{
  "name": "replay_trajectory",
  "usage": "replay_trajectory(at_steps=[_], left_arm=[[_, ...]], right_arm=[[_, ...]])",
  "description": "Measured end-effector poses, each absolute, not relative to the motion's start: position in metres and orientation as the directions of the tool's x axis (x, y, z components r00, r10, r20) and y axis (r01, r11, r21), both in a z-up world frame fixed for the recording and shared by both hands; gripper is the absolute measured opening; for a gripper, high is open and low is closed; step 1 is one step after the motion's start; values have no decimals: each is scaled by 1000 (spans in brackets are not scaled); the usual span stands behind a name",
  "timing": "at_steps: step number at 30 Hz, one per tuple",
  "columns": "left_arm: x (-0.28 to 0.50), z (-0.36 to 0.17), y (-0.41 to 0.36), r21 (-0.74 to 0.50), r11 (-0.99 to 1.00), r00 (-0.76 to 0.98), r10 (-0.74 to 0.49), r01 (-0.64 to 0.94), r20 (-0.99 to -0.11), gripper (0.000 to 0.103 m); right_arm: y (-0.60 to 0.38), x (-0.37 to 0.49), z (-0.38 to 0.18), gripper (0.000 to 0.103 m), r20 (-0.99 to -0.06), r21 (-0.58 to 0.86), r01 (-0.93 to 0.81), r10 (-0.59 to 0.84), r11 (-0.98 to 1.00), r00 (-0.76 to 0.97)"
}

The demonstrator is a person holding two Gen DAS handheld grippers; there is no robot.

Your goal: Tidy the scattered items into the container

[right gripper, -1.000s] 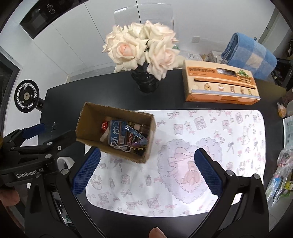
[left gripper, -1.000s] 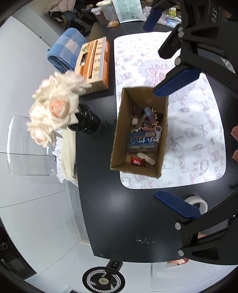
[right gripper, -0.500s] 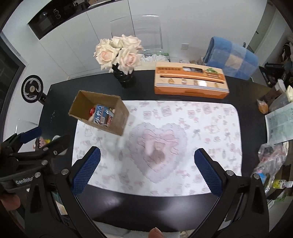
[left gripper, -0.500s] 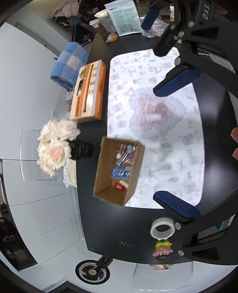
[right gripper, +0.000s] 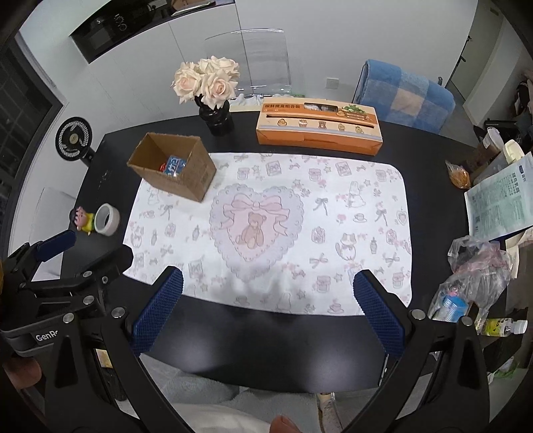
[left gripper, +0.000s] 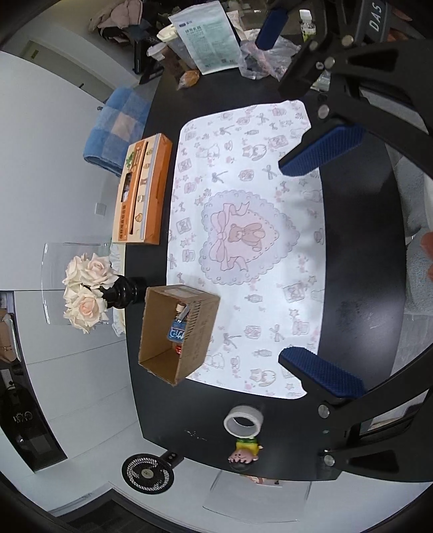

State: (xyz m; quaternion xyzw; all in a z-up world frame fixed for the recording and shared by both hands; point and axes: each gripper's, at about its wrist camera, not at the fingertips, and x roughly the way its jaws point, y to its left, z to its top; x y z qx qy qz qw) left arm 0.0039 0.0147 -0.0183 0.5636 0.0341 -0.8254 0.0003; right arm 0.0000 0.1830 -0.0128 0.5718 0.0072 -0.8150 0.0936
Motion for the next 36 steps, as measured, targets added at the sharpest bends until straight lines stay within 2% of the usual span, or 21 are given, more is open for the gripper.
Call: replay_trajectory(at_steps=[13, 36], left_arm=[[65, 1, 26, 7, -1000, -388, -9, 6, -921, 103], [48, 10, 12, -9, -1000, -407, 15, -19, -913, 102]], right_arm=[[197, 63, 0, 103, -925, 118, 174, -172, -978, -339], [177, 58, 14, 103, -909, 134, 169, -189, -976, -372]])
